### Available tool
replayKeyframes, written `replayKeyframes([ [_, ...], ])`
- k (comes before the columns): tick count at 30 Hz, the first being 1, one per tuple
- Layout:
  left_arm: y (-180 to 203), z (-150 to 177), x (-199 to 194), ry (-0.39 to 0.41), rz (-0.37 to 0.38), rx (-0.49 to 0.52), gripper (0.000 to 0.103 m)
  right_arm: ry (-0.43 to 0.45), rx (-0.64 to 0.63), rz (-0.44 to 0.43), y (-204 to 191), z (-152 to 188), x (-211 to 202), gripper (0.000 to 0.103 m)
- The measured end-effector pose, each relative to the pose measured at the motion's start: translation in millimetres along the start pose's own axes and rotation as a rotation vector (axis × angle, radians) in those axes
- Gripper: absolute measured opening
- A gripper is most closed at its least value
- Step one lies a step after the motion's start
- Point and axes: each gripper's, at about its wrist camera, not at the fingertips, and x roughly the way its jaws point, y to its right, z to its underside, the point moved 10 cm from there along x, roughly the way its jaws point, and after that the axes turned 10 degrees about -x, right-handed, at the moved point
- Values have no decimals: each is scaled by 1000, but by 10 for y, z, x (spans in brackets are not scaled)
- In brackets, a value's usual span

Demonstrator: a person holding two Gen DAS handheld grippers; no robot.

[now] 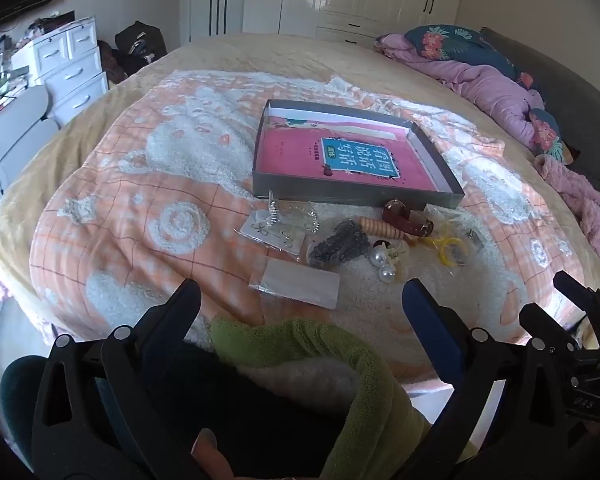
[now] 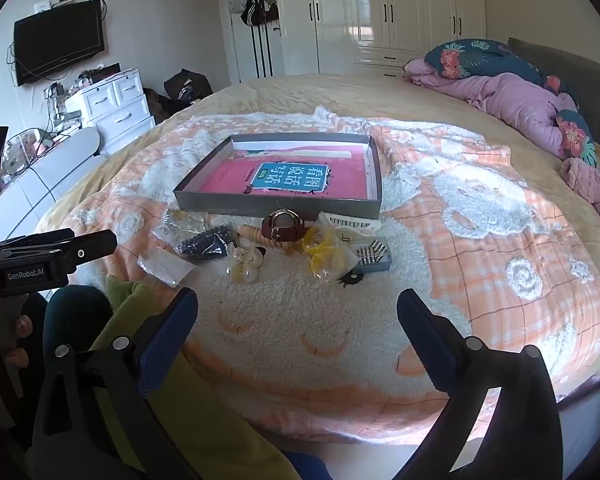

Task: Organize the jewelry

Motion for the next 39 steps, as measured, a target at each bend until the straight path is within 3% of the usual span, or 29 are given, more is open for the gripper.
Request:
replayKeyframes([
  [39,76,-8,-72,21,5,29,95,4,-9,-17,-91,-46,-26,99],
])
